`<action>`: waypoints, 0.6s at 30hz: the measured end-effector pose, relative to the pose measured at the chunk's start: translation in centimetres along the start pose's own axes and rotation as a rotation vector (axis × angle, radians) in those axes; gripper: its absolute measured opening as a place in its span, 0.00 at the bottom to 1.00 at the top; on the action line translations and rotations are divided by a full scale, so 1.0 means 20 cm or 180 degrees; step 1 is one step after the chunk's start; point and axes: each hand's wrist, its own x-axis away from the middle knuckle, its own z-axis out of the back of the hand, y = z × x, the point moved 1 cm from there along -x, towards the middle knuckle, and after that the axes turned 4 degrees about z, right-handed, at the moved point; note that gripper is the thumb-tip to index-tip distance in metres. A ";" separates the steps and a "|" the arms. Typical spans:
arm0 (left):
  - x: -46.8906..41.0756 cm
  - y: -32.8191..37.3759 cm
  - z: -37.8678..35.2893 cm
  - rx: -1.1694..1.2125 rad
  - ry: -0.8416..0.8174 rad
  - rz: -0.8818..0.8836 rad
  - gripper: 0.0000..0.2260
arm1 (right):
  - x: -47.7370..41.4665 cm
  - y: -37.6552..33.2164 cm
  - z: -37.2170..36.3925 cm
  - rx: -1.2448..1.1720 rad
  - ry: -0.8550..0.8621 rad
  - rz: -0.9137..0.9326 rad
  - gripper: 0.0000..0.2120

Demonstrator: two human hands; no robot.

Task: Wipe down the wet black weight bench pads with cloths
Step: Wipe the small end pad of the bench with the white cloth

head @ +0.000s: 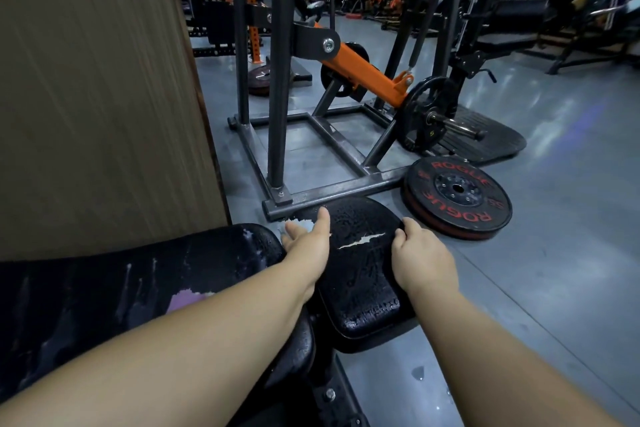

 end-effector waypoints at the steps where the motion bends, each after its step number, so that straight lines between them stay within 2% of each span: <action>1: 0.01 -0.01 -0.01 -0.0033 -0.0024 0.0006 0.38 | 0.00 0.00 0.00 -0.0005 0.0003 -0.0005 0.17; 6: 0.17 -0.13 -0.12 -0.0469 0.0051 -0.0016 0.38 | 0.01 0.00 0.01 -0.0034 0.0011 -0.0027 0.17; 14: 0.14 -0.10 -0.13 -0.0218 0.0078 0.0225 0.40 | 0.02 -0.01 0.02 -0.0018 0.0001 -0.0022 0.17; 18: 0.04 -0.02 -0.09 0.0143 0.0127 0.0347 0.43 | 0.02 0.00 0.02 -0.0007 -0.0008 -0.0028 0.17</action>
